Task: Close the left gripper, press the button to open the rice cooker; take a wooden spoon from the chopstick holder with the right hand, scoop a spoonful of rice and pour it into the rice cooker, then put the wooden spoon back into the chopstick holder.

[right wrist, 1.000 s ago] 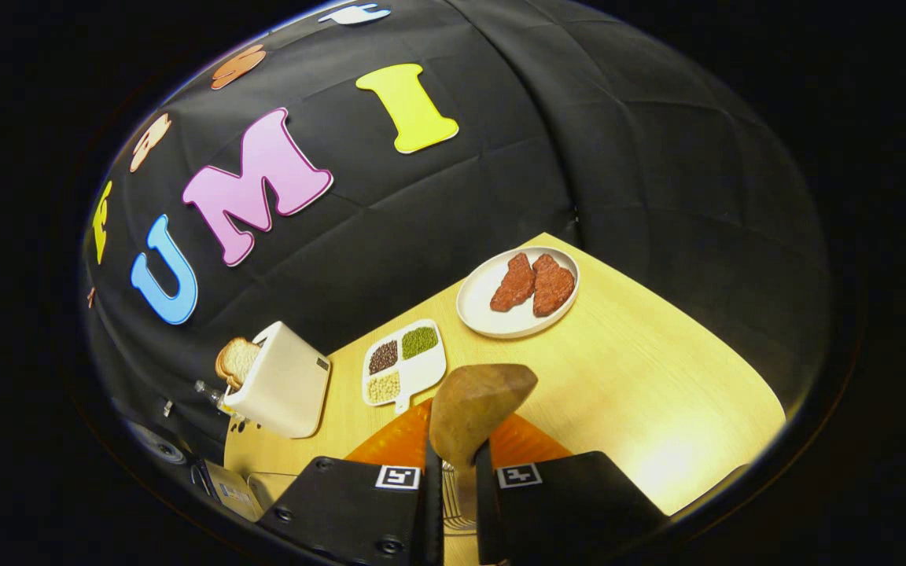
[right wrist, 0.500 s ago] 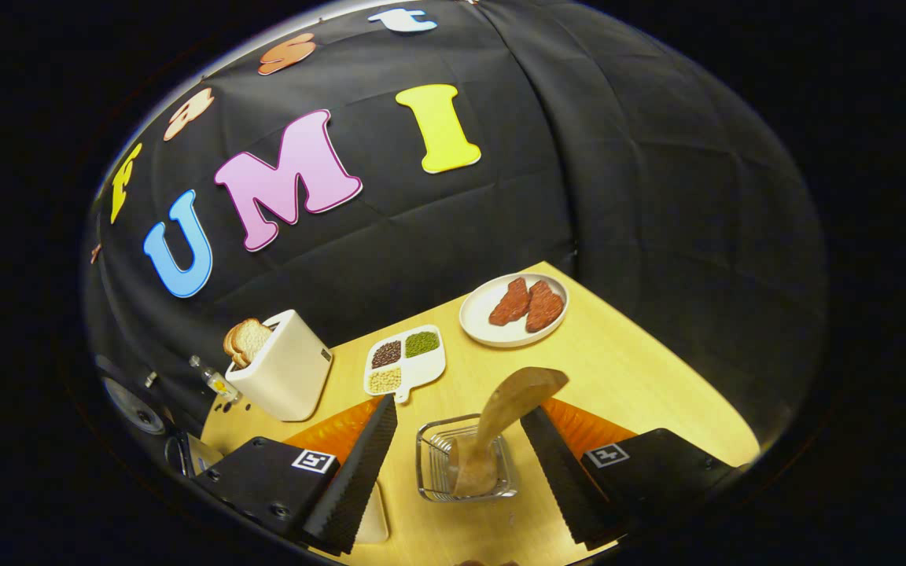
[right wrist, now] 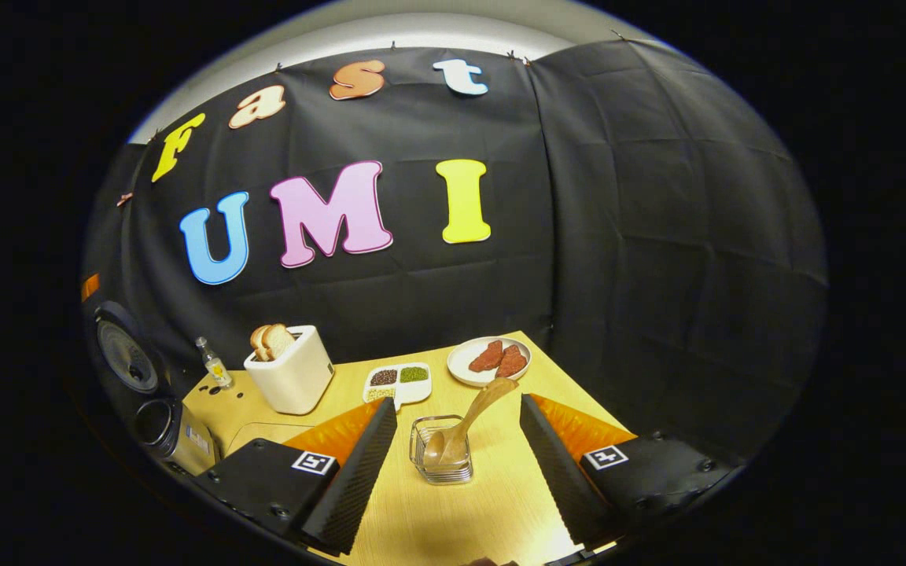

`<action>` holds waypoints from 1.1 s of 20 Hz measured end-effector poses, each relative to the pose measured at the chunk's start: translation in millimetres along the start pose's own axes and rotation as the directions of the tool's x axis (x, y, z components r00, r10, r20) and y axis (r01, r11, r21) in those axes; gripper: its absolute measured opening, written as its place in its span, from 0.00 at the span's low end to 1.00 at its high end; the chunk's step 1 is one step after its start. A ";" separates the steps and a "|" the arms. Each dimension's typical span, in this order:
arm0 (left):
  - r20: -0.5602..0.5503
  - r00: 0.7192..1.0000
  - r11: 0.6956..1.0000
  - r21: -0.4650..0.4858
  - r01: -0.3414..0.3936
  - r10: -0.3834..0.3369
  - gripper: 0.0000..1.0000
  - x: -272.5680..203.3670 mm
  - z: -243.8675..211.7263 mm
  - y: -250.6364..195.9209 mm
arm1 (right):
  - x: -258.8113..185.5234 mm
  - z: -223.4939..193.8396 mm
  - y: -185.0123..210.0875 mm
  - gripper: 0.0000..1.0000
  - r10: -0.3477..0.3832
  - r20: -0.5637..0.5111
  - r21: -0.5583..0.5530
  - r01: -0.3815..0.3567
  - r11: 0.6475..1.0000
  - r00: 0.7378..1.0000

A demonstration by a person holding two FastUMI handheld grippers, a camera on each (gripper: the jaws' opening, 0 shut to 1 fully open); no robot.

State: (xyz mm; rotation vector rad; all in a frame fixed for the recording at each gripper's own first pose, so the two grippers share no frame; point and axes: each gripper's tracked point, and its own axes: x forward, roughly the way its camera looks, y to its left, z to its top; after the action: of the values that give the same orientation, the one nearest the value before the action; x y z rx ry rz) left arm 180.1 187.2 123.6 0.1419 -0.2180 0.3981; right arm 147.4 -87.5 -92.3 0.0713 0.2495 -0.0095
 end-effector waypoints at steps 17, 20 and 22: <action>-0.309 0.951 0.996 -0.090 -0.006 -0.023 1.00 -35.6 -63.9 -8.2 | -59.8 5.2 85.7 0.98 0.206 0.018 -0.127 -0.202 0.971 0.978; -0.405 0.914 0.996 -0.092 -0.011 -0.027 1.00 -76.9 -87.0 -17.3 | -55.6 -3.1 95.3 0.98 0.236 -0.007 -0.114 -0.235 0.965 0.972; -0.449 0.893 0.994 -0.109 -0.011 -0.039 1.00 -98.8 -104.7 -22.9 | -55.3 -10.3 99.0 0.98 0.250 -0.031 -0.094 -0.252 0.963 0.968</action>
State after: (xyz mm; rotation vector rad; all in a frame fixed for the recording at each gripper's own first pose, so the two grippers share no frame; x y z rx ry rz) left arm 119.5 148.8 -3.2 -0.0593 0.2219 0.3930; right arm 93.0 12.1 -81.7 0.0056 0.2583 0.2563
